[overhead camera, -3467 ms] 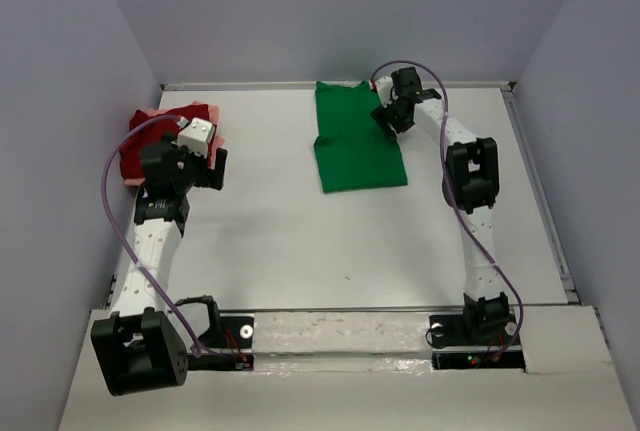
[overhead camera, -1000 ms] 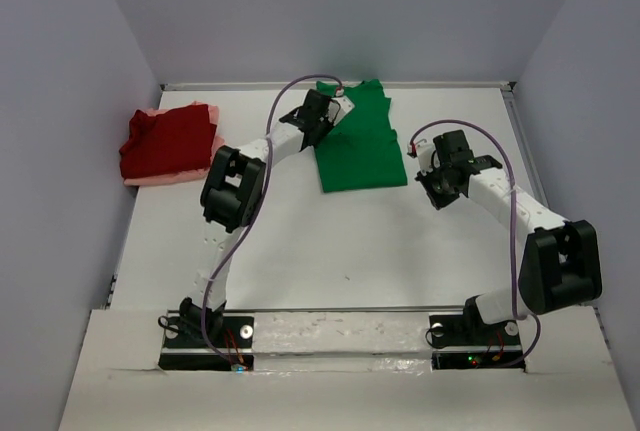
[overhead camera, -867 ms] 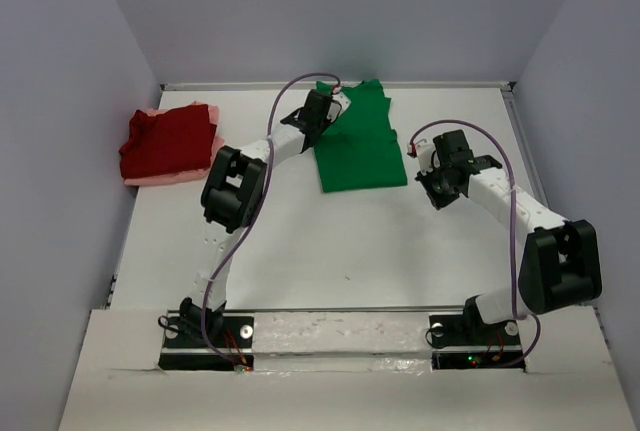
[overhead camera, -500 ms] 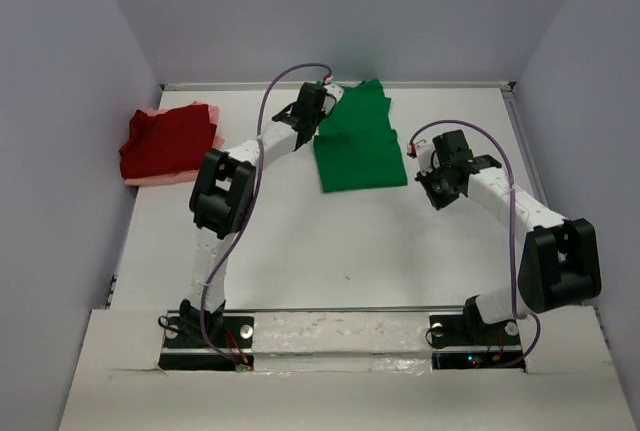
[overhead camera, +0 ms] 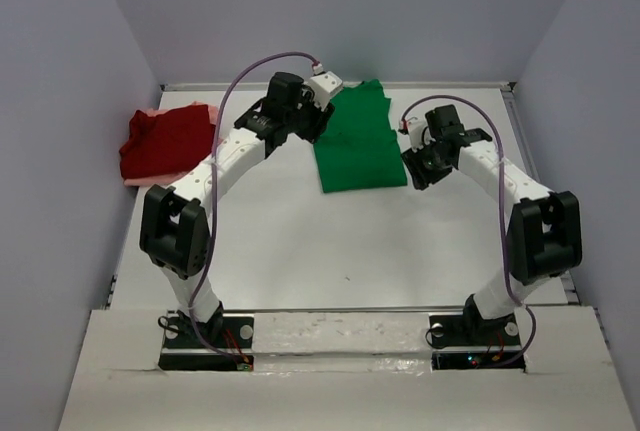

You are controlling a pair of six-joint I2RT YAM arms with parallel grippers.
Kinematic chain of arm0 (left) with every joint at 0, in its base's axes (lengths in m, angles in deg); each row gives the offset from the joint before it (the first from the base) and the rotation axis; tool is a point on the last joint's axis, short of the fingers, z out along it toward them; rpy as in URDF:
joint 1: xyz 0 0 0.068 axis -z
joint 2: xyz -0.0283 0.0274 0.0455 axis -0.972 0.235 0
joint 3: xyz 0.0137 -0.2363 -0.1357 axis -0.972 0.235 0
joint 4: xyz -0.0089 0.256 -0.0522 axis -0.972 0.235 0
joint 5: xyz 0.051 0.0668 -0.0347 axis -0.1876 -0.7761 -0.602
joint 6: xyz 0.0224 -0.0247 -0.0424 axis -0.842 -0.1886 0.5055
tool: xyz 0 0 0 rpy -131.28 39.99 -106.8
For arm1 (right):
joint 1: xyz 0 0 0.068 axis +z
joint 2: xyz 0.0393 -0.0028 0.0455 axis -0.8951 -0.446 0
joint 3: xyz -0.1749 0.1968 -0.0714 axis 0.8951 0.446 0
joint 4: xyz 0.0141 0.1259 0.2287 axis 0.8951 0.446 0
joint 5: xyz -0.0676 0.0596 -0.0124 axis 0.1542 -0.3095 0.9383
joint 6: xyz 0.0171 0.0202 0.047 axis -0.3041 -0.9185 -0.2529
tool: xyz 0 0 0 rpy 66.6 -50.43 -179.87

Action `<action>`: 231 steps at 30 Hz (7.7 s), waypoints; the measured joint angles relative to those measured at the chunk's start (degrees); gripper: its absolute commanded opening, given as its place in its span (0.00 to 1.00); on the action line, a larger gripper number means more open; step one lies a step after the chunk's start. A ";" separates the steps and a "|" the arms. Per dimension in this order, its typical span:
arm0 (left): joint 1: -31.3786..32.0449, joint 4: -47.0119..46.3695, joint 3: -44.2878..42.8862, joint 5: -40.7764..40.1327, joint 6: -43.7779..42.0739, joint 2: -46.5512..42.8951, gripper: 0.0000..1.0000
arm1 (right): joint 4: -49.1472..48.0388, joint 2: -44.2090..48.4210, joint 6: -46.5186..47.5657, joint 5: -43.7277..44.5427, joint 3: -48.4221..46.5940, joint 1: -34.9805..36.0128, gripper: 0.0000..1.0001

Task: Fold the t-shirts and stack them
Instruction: Pick up the 2/3-rectangle-folded T-shirt from the center of the board, then fold the 2/3-rectangle-folded T-shirt at the center of the board.

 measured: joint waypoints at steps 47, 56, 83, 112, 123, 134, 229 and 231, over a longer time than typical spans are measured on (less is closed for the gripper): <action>-3.98 -9.64 20.96 17.44 21.09 10.60 0.61 | 4.61 -28.50 -6.32 -11.04 -21.16 -4.96 0.30; -2.54 -9.66 17.18 19.78 21.64 14.40 0.36 | 5.05 -29.44 -6.27 -12.24 -22.64 -4.96 0.28; -0.59 -8.70 15.54 19.43 20.63 15.93 0.00 | 6.93 -30.71 -5.64 -14.67 -23.54 -4.96 0.35; 0.13 -5.27 16.55 16.74 16.83 9.86 0.00 | 8.28 -29.40 -4.11 -15.61 -20.65 -4.94 0.00; 0.35 -4.09 22.64 24.52 12.44 1.09 0.00 | 12.44 -19.02 -2.38 -15.78 -11.89 -4.94 0.00; 2.21 9.57 20.04 31.78 4.31 4.76 0.00 | 17.35 -9.46 -0.37 -16.65 -7.06 -4.94 0.00; 2.60 5.01 4.72 -4.48 -6.01 3.48 0.00 | 23.43 -35.39 3.78 -16.79 -52.06 -2.62 0.00; 2.23 3.74 4.72 -5.33 -5.88 4.35 0.00 | 22.99 -36.72 3.80 -16.52 -53.11 -2.60 0.00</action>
